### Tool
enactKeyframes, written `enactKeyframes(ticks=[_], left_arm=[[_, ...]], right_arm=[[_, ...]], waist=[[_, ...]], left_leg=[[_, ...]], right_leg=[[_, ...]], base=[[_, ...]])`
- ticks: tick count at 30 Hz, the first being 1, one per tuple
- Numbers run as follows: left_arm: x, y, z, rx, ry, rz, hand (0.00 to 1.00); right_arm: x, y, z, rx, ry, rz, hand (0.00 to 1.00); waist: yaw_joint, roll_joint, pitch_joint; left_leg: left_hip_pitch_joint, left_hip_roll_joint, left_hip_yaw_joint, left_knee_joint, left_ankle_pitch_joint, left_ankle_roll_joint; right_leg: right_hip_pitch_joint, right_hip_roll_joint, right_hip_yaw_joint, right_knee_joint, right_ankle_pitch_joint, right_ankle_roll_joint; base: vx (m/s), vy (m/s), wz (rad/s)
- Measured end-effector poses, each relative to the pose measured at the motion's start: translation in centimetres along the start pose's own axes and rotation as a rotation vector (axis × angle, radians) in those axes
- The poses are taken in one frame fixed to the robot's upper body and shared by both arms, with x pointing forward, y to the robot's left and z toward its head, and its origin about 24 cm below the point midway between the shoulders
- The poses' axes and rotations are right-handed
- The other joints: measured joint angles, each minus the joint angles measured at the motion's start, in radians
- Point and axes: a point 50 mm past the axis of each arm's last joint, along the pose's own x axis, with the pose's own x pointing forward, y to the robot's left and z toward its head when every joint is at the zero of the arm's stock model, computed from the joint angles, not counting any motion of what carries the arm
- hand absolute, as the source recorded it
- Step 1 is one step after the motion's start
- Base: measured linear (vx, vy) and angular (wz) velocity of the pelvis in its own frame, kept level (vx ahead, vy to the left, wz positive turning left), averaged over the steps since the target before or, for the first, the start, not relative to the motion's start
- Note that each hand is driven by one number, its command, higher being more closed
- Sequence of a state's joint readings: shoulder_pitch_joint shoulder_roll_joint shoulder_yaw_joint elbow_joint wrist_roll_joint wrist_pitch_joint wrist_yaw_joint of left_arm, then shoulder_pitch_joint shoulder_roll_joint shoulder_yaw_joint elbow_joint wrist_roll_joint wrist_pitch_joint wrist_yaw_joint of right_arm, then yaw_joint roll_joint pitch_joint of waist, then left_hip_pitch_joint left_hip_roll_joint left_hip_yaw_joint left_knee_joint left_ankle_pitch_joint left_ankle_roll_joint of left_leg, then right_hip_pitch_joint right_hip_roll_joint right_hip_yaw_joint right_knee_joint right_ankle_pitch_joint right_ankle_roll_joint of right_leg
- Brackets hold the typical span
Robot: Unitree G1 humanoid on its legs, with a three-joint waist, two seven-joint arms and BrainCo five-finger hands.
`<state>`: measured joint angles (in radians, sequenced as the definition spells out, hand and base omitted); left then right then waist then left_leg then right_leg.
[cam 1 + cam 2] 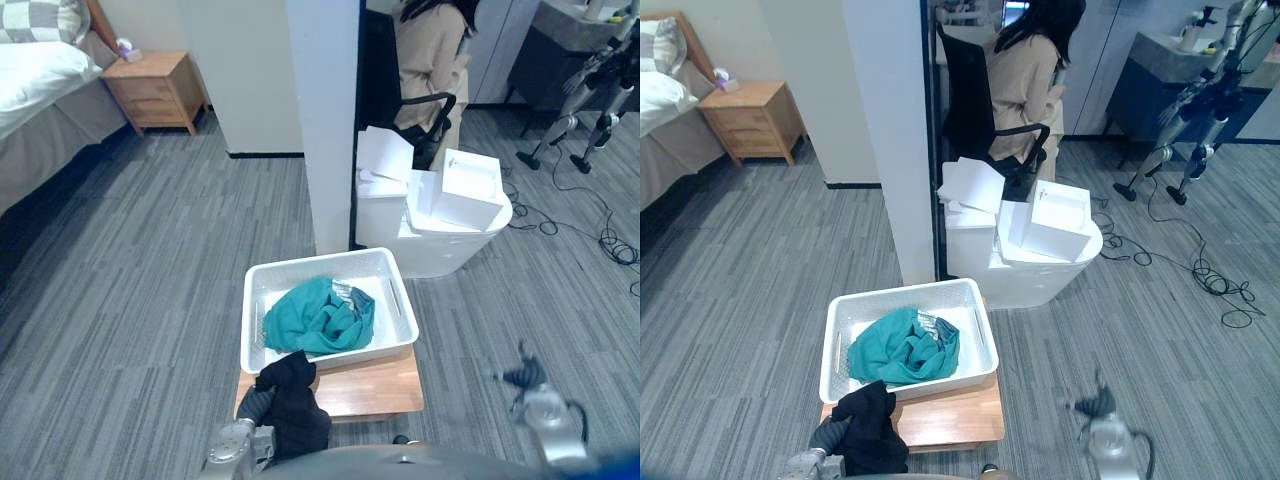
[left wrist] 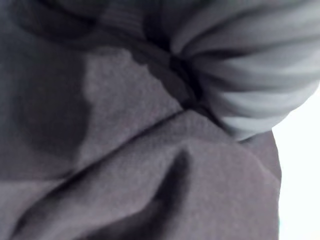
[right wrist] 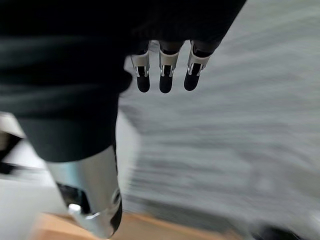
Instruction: Tidy the bed and pick cloth on bed and put in laundry
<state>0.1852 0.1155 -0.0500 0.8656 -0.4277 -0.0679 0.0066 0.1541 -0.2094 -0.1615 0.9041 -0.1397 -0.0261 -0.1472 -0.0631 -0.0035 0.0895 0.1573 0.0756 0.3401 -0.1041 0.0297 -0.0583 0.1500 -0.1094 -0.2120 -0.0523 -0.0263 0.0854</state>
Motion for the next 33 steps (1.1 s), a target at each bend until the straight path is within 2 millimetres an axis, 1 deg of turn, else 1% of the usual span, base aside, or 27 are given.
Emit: enactKeyframes(ticks=[2, 4, 6, 7, 8, 10, 11, 12, 13, 14, 16, 17, 18, 19, 20, 22, 23, 24, 25, 26, 27, 28, 29, 30, 31, 32, 33], left_arm=[[-0.1, 1.0, -1.2, -0.166, 0.054, 0.097, 1.0], [-0.3, 1.6, -1.7, -0.237, 0.071, 0.148, 1.0], [-0.7, 3.1, -2.5, -0.392, 0.091, 0.264, 1.0], [-1.0, 4.2, -2.9, -0.512, 0.088, 0.35, 1.0], [-1.3, 5.2, -3.1, -0.63, 0.066, 0.431, 1.0], [-1.8, 6.2, -3.3, -0.752, 0.037, 0.508, 1.0], [-2.4, 7.4, -3.6, -0.854, -0.01, 0.589, 1.0], [-2.5, 7.6, -3.6, -0.87, -0.023, 0.606, 1.0], [-3.1, 8.6, -3.9, -0.926, -0.065, 0.676, 1.0], [-3.4, 9.0, -4.0, -0.944, -0.082, 0.7, 1.0], [-4.7, 11.1, -3.8, -1.03, -0.207, 0.826, 1.0], [-4.8, 11.3, -3.6, -1.04, -0.235, 0.837, 1.0], [-5.1, 12.0, -2.5, -1.056, -0.325, 0.857, 1.0], [-5.3, 12.5, -0.5, -1.08, -0.452, 0.846, 1.0], [-5.3, 12.6, 0.4, -1.087, -0.499, 0.839, 1.0], [-6.1, 13.9, 5.7, -1.082, -0.771, 0.81, 1.0], [-6.4, 14.1, 6.5, -1.073, -0.807, 0.814, 1.0], [-7.2, 14.7, 9.3, -1.031, -0.936, 0.825, 1.0], [-8.3, 15.4, 11.7, -1.01, -1.063, 0.834, 1.0], [-8.7, 15.7, 12.8, -1.011, -1.11, 0.827, 1.0], [-10.7, 16.7, 16.4, -1.027, -1.278, 0.797, 1.0], [-12.2, 17.4, 18.7, -1.024, -1.38, 0.774, 1.0], [-14.6, 18.2, 22.6, -0.972, -1.511, 0.728, 1.0], [-15.5, 18.4, 23.8, -0.944, -1.548, 0.711, 1.0], [-17.4, 18.3, 26.7, -0.849, -1.634, 0.666, 1.0], [-19.1, 17.5, 29.5, -0.718, -1.714, 0.612, 1.0], [-19.5, 17.1, 30.1, -0.676, -1.734, 0.593, 1.0]], right_arm=[[-0.6, 0.9, -2.7, 0.079, 0.1, 0.045, 0.0], [-0.9, 1.1, -3.7, 0.123, 0.136, 0.058, 0.0], [-1.5, 1.1, -5.3, 0.202, 0.181, 0.066, 0.0], [-1.8, 1.1, -5.8, 0.277, 0.2, 0.057, 0.0], [-1.9, 1.1, -6.2, 0.354, 0.213, 0.05, 0.0], [-2.1, 1.1, -6.6, 0.436, 0.233, 0.038, 0.0], [-2.3, 1.2, -7.1, 0.519, 0.26, 0.029, 0.0], [-2.4, 1.2, -7.3, 0.533, 0.27, 0.027, 0.0], [-2.8, 1.4, -8.1, 0.57, 0.301, 0.021, 0.0], [-2.9, 1.5, -8.2, 0.58, 0.307, 0.021, 0.0], [-2.9, 1.8, -8.1, 0.655, 0.314, 0.017, 0.0], [-2.8, 1.9, -7.9, 0.659, 0.308, 0.021, 0.0], [-2.6, 1.8, -7.5, 0.673, 0.293, 0.027, 0.0], [-2.4, 1.9, -7.1, 0.677, 0.278, 0.036, 0.0], [-2.3, 1.9, -6.9, 0.678, 0.273, 0.039, 0.0], [-2.2, 2.0, -6.4, 0.686, 0.248, 0.052, 0.0], [-2.1, 2.1, -6.3, 0.69, 0.245, 0.052, 0.0], [-2.0, 2.1, -5.9, 0.72, 0.226, 0.049, 0.0], [-1.8, 2.0, -5.5, 0.723, 0.2, 0.043, 0.0], [-1.8, 1.9, -5.5, 0.722, 0.193, 0.039, 0.0], [-1.9, 1.8, -5.4, 0.726, 0.172, 0.029, 0.0], [-1.9, 1.7, -5.4, 0.734, 0.161, 0.02, 0.0], [-2.2, 1.5, -5.7, 0.754, 0.148, -0.005, 0.0], [-2.3, 1.5, -5.9, 0.758, 0.144, -0.012, 0.0], [-2.6, 1.5, -6.4, 0.764, 0.143, -0.026, 0.0], [-3.0, 1.7, -6.9, 0.772, 0.149, -0.04, 0.0], [-3.0, 1.7, -7.0, 0.775, 0.149, -0.042, 0.0]], waist=[[-0.001, 0.005, -0.002], [0.0, 0.004, -0.003], [0.007, 0.003, -0.007], [0.014, 0.002, -0.01], [0.024, 0.003, -0.011], [0.031, 0.001, -0.012], [0.042, -0.002, -0.015], [0.048, -0.004, -0.014], [0.062, -0.009, -0.015], [0.068, -0.009, -0.016], [0.089, -0.018, -0.02], [0.093, -0.023, -0.021], [0.108, -0.025, -0.021], [0.113, -0.029, -0.02], [0.113, -0.03, -0.02], [0.113, -0.031, -0.015], [0.114, -0.03, -0.015], [0.118, -0.027, -0.015], [0.121, -0.023, -0.018], [0.123, -0.021, -0.021], [0.119, -0.022, -0.022], [0.116, -0.021, -0.022], [0.111, -0.016, -0.026], [0.106, -0.015, -0.029], [0.1, -0.011, -0.041], [0.093, -0.007, -0.054], [0.091, -0.005, -0.057]], left_leg=[[-0.003, -0.005, -0.03, -0.001, -0.002, -0.004], [-0.003, -0.009, -0.05, -0.001, -0.002, -0.003], [-0.009, -0.022, -0.088, -0.001, -0.004, 0.001], [-0.023, -0.03, -0.111, -0.001, -0.003, 0.003], [-0.038, -0.039, -0.134, -0.001, -0.001, 0.006], [-0.058, -0.048, -0.148, -0.001, -0.001, 0.008], [-0.073, -0.062, -0.17, -0.001, 0.002, 0.017], [-0.074, -0.065, -0.175, -0.001, 0.002, 0.019], [-0.073, -0.079, -0.192, -0.001, 0.0, 0.029], [-0.073, -0.08, -0.197, -0.001, -0.002, 0.033], [-0.067, -0.099, -0.217, -0.001, -0.008, 0.041], [-0.066, -0.101, -0.217, -0.001, -0.009, 0.043], [-0.066, -0.106, -0.214, -0.001, -0.008, 0.049], [-0.062, -0.111, -0.212, 0.0, -0.008, 0.049], [-0.061, -0.113, -0.211, 0.0, -0.009, 0.049], [-0.04, -0.114, -0.175, 0.0, -0.017, 0.047], [-0.034, -0.112, -0.171, 0.0, -0.02, 0.047], [-0.017, -0.106, -0.152, -0.001, -0.031, 0.046], [-0.012, -0.098, -0.127, 0.0, -0.042, 0.041], [-0.016, -0.095, -0.12, 0.0, -0.045, 0.039], [-0.008, -0.093, -0.102, 0.0, -0.049, 0.039], [-0.005, -0.091, -0.09, 0.0, -0.051, 0.037], [-0.001, -0.084, -0.075, 0.0, -0.056, 0.032], [0.0, -0.082, -0.071, 0.0, -0.057, 0.031], [-0.001, -0.077, -0.059, 0.0, -0.061, 0.03], [-0.001, -0.076, -0.047, 0.0, -0.065, 0.03], [-0.001, -0.077, -0.045, 0.0, -0.065, 0.03]], right_leg=[[0.011, -0.006, -0.028, 0.001, -0.017, 0.004], [0.024, -0.011, -0.051, 0.001, -0.022, 0.01], [0.045, -0.022, -0.096, 0.0, -0.031, 0.019], [0.052, -0.031, -0.126, -0.001, -0.036, 0.025], [0.052, -0.037, -0.153, -0.001, -0.041, 0.033], [0.053, -0.048, -0.191, 0.0, -0.047, 0.042], [0.056, -0.061, -0.235, 0.001, -0.055, 0.054], [0.059, -0.065, -0.243, 0.001, -0.056, 0.055], [0.076, -0.074, -0.268, 0.003, -0.061, 0.06], [0.083, -0.078, -0.274, 0.004, -0.062, 0.059], [0.103, -0.097, -0.297, 0.012, -0.068, 0.056], [0.103, -0.099, -0.298, 0.015, -0.068, 0.056], [0.105, -0.105, -0.297, 0.018, -0.069, 0.054], [0.108, -0.109, -0.298, 0.02, -0.068, 0.054], [0.111, -0.111, -0.298, 0.022, -0.068, 0.054], [0.138, -0.113, -0.297, 0.031, -0.068, 0.053], [0.141, -0.112, -0.295, 0.032, -0.069, 0.052], [0.141, -0.11, -0.292, 0.035, -0.076, 0.039], [0.139, -0.107, -0.281, 0.036, -0.078, 0.037], [0.136, -0.105, -0.272, 0.038, -0.078, 0.037], [0.127, -0.1, -0.265, 0.04, -0.078, 0.037], [0.122, -0.098, -0.261, 0.045, -0.079, 0.037], [0.115, -0.095, -0.246, 0.057, -0.084, 0.029], [0.112, -0.094, -0.24, 0.061, -0.085, 0.026], [0.101, -0.092, -0.236, 0.072, -0.088, 0.022], [0.092, -0.092, -0.235, 0.074, -0.088, 0.022], [0.091, -0.092, -0.235, 0.074, -0.088, 0.022]], base=[[-0.05, 0.002, 0.35], [-0.02, 0.0, 0.44], [-0.02, 0.006, 0.65], [-0.02, 0.017, 0.73], [0.0, 0.015, 0.67], [0.03, 0.024, 0.73], [0.07, 0.031, 0.79], [0.11, 0.036, 0.78], [0.12, 0.031, 0.41], [0.15, 0.026, 0.46], [0.2, 0.027, 0.35], [0.21, 0.03, 0.15], [0.19, 0.014, 0.05], [0.18, 0.007, 0.08], [0.14, -0.003, 0.22], [0.07, -0.013, 0.21], [0.03, -0.036, -0.14], [0.02, -0.059, -0.45], [0.02, -0.062, -0.52], [0.03, -0.067, -0.49], [0.03, -0.044, -0.39], [0.04, -0.052, -0.48], [0.01, -0.037, -0.36], [0.01, -0.058, -0.34], [0.02, -0.051, -0.29], [0.04, -0.046, -0.29], [0.05, -0.039, -0.21]])
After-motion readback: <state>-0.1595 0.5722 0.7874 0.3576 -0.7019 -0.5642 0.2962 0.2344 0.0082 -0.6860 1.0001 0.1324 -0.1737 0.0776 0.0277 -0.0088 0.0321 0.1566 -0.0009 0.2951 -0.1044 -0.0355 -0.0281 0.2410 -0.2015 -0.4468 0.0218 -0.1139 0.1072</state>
